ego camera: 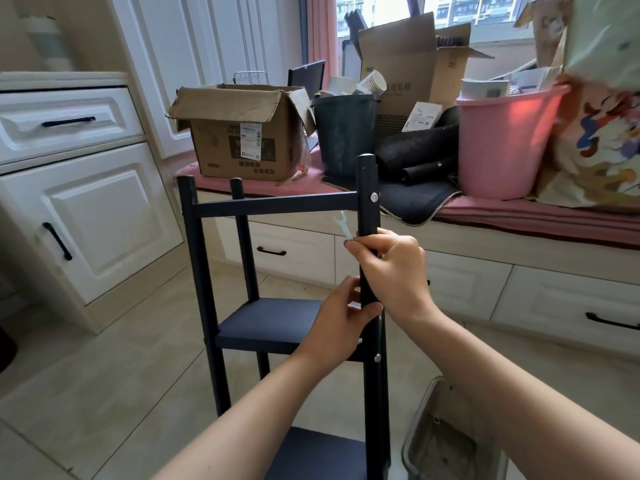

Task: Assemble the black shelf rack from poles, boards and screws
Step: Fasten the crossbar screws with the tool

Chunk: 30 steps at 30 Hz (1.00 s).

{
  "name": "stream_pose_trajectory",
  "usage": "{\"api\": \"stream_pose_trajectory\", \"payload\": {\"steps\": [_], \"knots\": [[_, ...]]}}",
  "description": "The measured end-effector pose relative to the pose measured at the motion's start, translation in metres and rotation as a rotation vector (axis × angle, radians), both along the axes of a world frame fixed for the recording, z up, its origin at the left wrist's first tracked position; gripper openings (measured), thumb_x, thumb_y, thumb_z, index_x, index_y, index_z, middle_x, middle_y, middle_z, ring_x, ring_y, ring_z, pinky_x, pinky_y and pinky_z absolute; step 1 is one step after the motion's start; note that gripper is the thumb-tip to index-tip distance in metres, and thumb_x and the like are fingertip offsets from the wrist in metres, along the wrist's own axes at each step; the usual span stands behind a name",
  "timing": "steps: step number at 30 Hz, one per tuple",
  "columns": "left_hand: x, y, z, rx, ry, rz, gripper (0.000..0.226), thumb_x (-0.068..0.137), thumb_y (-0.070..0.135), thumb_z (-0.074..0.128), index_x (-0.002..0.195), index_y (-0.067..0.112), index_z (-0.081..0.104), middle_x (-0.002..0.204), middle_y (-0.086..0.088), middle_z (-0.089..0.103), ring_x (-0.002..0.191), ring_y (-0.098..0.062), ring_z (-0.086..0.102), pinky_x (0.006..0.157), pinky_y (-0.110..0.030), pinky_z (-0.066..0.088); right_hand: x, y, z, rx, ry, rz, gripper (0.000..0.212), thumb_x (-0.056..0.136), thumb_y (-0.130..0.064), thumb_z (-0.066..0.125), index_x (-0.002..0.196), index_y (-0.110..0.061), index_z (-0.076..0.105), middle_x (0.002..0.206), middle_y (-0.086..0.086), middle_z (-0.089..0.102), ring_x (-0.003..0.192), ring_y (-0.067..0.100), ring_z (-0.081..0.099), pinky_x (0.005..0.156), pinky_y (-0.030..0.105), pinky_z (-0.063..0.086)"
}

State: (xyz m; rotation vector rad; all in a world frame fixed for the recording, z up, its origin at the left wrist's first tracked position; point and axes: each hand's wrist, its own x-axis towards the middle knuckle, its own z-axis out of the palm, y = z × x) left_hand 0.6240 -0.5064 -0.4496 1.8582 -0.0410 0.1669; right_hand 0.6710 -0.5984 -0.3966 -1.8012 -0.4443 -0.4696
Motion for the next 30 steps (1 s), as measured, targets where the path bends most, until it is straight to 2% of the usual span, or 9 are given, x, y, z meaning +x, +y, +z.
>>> {"api": "stream_pose_trajectory", "payload": {"steps": [3,6,9,13,17,19,22,26,30], "knots": [[-0.002,0.008,0.015,-0.021,0.040,-0.074,0.021,0.099,0.019,0.061,0.119,0.014,0.056,0.108,-0.005,0.067,0.096,-0.022,0.070,0.083,-0.048,0.061,-0.002,-0.003,0.007,0.045,-0.034,0.057,0.007,0.086,-0.013,0.074,0.082,-0.017,0.079,0.070,-0.014,0.066,0.069,0.002,0.061,0.068,0.015,0.043],[-0.006,0.022,0.028,-0.056,0.101,-0.161,0.026,0.099,0.016,0.062,0.123,0.015,0.053,0.115,-0.010,0.066,0.099,-0.022,0.072,0.078,-0.041,0.063,-0.007,-0.004,0.013,0.089,-0.023,0.129,0.007,0.085,-0.014,0.074,0.085,-0.019,0.079,0.078,-0.012,0.073,0.079,0.006,0.068,0.078,0.024,0.053],[-0.012,0.035,0.036,-0.117,0.083,-0.148,0.025,0.100,0.020,0.059,0.124,0.018,0.052,0.101,-0.011,0.069,0.089,-0.023,0.073,0.079,-0.043,0.063,-0.013,-0.001,0.016,0.129,0.002,0.211,0.008,0.085,-0.014,0.074,0.088,-0.020,0.079,0.084,-0.010,0.076,0.087,0.008,0.071,0.085,0.030,0.057],[-0.020,0.050,0.039,-0.120,0.018,-0.074,0.018,0.101,0.026,0.055,0.119,0.022,0.054,0.083,-0.004,0.069,0.079,-0.026,0.073,0.078,-0.048,0.062,-0.015,0.006,0.019,0.180,0.064,0.344,0.010,0.088,-0.013,0.071,0.091,-0.019,0.078,0.090,-0.003,0.076,0.092,0.015,0.072,0.085,0.039,0.059],[-0.025,0.061,0.038,-0.167,-0.050,0.019,0.015,0.103,0.022,0.051,0.113,0.011,0.054,0.078,-0.007,0.066,0.070,-0.024,0.069,0.073,-0.048,0.060,-0.014,0.011,0.020,0.268,0.113,0.367,0.018,0.090,-0.014,0.069,0.085,-0.029,0.077,0.089,-0.009,0.076,0.092,0.010,0.072,0.075,0.027,0.060],[-0.027,0.068,0.038,-0.172,-0.076,0.069,0.017,0.104,0.023,0.050,0.109,0.007,0.055,0.077,-0.010,0.063,0.067,-0.025,0.066,0.072,-0.049,0.059,-0.012,0.012,0.018,0.295,0.137,0.349,0.020,0.090,-0.015,0.069,0.084,-0.032,0.077,0.089,-0.011,0.076,0.092,0.007,0.071,0.075,0.026,0.060],[-0.027,0.078,0.036,-0.096,-0.116,0.134,0.024,0.105,0.025,0.048,0.104,0.004,0.057,0.071,-0.006,0.060,0.064,-0.023,0.060,0.072,-0.050,0.055,-0.007,0.015,0.016,0.304,0.159,0.289,0.015,0.090,-0.016,0.069,0.087,-0.028,0.078,0.089,-0.008,0.076,0.089,0.003,0.070,0.073,0.022,0.057],[-0.024,0.078,0.032,-0.059,-0.195,0.191,0.028,0.101,0.035,0.049,0.098,0.009,0.058,0.062,0.002,0.056,0.054,-0.015,0.052,0.056,-0.028,0.049,-0.001,0.020,0.011,0.266,0.183,0.246,0.014,0.090,-0.016,0.070,0.085,-0.027,0.076,0.076,-0.012,0.074,0.073,-0.002,0.064,0.066,0.020,0.051],[-0.023,0.071,0.027,-0.111,-0.234,0.253,0.041,0.088,0.053,0.052,0.094,0.013,0.059,0.059,0.007,0.053,0.052,-0.006,0.052,0.052,-0.024,0.051,0.002,0.026,0.005,0.267,0.212,0.215,0.010,0.090,-0.014,0.069,0.089,-0.021,0.076,0.068,-0.012,0.070,0.066,-0.001,0.064,0.061,0.014,0.046]]}}
